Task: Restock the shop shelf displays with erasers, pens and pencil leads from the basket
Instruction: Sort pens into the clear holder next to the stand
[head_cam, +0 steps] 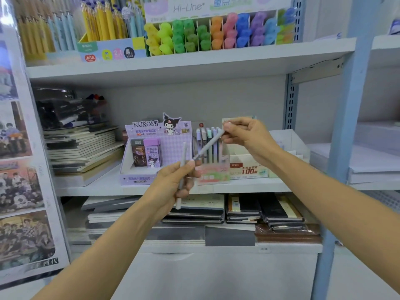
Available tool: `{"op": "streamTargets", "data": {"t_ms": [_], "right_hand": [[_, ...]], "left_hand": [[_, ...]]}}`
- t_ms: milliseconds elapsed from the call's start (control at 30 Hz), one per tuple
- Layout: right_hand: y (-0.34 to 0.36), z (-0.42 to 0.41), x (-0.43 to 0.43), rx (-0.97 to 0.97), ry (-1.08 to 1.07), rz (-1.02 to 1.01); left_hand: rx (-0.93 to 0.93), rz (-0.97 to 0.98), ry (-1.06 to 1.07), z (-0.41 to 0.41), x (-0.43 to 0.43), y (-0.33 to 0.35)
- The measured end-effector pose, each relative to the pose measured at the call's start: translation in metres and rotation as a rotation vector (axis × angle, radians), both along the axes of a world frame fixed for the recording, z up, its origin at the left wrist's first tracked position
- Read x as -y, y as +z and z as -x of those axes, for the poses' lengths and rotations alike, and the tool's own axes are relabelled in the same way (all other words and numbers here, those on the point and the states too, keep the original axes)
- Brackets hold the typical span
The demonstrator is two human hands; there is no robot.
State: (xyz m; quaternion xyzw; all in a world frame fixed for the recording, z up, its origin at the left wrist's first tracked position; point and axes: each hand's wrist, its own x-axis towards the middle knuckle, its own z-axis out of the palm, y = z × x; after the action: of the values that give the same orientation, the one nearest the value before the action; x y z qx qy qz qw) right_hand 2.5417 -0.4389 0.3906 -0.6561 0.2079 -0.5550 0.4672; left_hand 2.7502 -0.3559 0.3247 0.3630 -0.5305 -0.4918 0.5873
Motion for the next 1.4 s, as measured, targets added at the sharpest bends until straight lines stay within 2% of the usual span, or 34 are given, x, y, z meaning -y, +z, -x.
{"op": "streamTargets", "data": {"t_ms": [100,200,300,467,533,700,833,933,1033,1200,1300,1400], "right_hand": [[-0.004,0.014,-0.008,-0.012,0.027,-0.022],[-0.013,0.022,-0.021,-0.118,0.073,-0.026],[-0.025,0.022,-0.033,-0.246,0.108,-0.029],[-0.043,0.018,-0.048,-0.497,0.249,-0.023],[-0.042,0.014,-0.052,-0.575,0.217,0.053],[-0.021,-0.005,-0.059,-0.371,0.010,0.173],[-0.015,-0.013,-0.060,-0.429,-0.021,0.238],[-0.008,-0.011,-0.053,-0.364,-0.032,0.229],[0.005,-0.004,-0.039,-0.225,-0.163,0.210],[0.024,0.001,-0.010,-0.065,-0.368,0.269],[0.028,-0.003,0.008,-0.076,-0.430,0.312],[0.020,-0.011,0.025,-0.186,-0.446,0.326]], "left_hand": [[-0.098,0.042,0.126,0.001,-0.003,0.006],[-0.243,0.068,0.244,0.006,-0.007,0.013],[-0.306,0.099,0.290,0.012,-0.013,0.017],[-0.216,0.141,0.288,0.023,-0.023,0.016],[-0.118,0.157,0.280,0.024,-0.026,0.014],[0.094,0.183,0.174,0.029,-0.028,0.012],[0.198,0.167,0.139,0.032,-0.027,0.011],[0.127,0.113,0.098,0.028,-0.022,0.012],[-0.016,0.015,0.093,0.024,-0.013,0.014],[0.076,0.083,0.130,0.009,-0.007,0.009],[0.116,0.095,0.127,0.001,-0.001,0.006],[0.074,0.043,0.112,-0.002,0.008,0.004]]}}
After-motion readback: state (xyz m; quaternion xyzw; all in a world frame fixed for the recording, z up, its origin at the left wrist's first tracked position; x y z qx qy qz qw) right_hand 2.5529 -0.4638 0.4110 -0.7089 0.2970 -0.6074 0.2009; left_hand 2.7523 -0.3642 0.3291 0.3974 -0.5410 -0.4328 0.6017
